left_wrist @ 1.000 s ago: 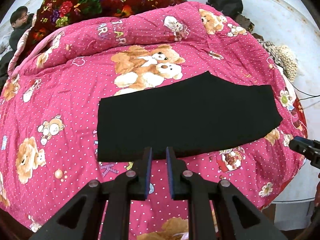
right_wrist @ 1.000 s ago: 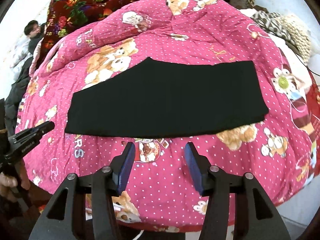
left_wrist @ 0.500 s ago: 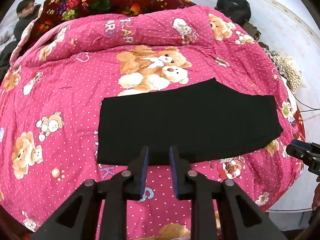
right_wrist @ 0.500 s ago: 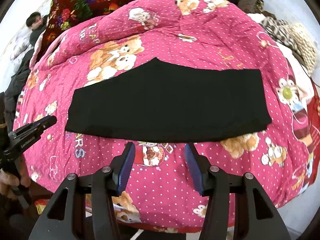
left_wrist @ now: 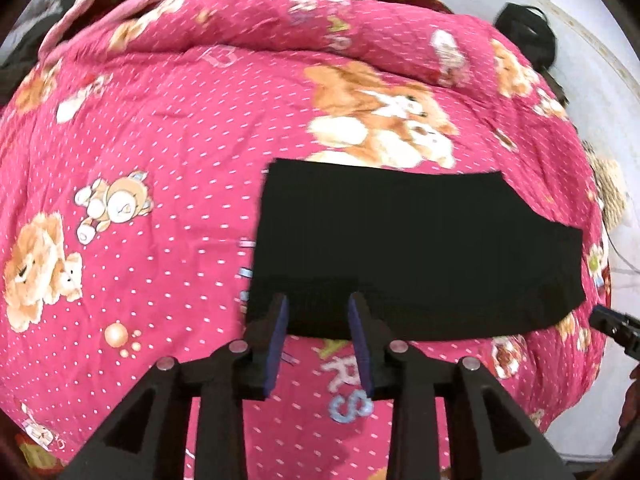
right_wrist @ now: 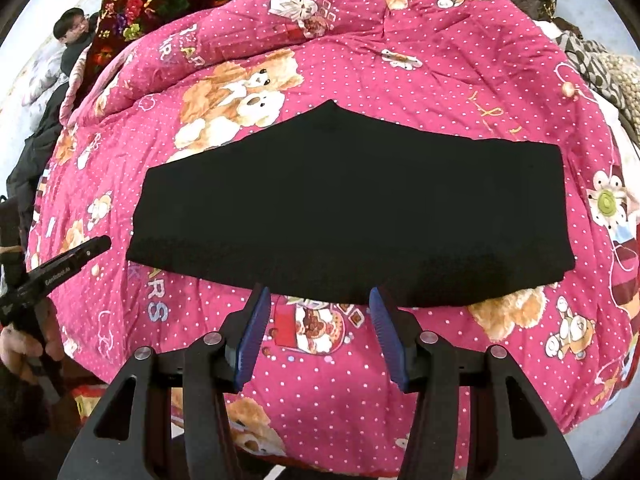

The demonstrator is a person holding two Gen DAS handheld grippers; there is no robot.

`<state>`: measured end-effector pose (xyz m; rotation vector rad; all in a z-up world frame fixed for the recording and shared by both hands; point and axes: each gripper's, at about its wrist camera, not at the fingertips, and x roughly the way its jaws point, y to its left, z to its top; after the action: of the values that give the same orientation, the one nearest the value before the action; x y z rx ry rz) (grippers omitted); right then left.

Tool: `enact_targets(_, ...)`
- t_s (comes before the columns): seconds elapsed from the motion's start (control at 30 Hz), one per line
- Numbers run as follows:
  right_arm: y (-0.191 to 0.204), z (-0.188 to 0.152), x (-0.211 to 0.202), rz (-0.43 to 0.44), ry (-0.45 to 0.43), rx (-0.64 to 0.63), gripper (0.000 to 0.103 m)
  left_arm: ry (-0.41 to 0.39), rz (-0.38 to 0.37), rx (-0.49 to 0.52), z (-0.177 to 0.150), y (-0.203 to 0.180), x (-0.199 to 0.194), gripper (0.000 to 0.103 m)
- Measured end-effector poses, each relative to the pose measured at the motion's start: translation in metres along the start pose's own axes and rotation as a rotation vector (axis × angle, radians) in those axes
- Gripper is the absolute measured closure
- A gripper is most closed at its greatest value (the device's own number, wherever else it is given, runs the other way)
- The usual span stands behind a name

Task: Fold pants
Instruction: 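Grasp the side edge of the folded trousers with the left gripper, then lift the grasped edge with the left gripper, folding it over the trousers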

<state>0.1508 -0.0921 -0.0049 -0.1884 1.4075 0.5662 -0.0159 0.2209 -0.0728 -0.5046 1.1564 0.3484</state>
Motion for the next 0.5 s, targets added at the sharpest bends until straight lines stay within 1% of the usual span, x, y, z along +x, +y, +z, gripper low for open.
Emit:
enact_targets(0.13, 0.004, 0.008, 0.015, -0.008, 0.023, -0.004, 0.051, 0.024, -0.013, -0.043, 0.007, 0.023, 0.021, 0.066)
enact_targets(0.3, 0.014, 0.014, 0.032, -0.010, 0.064, -0.014, 0.051, 0.053, -0.055, -0.075, 0.014, 0.040, 0.049, 0.065)
enact_targets(0.43, 0.022, 0.014, 0.043, -0.018, 0.098, -0.040, 0.051, 0.071, -0.087, -0.119, 0.020, 0.055, 0.071, 0.063)
enact_targets(0.5, 0.022, 0.013, 0.046, -0.024, 0.110, -0.037, 0.051, 0.077, -0.109, -0.125, 0.023, 0.058, 0.081, 0.062)
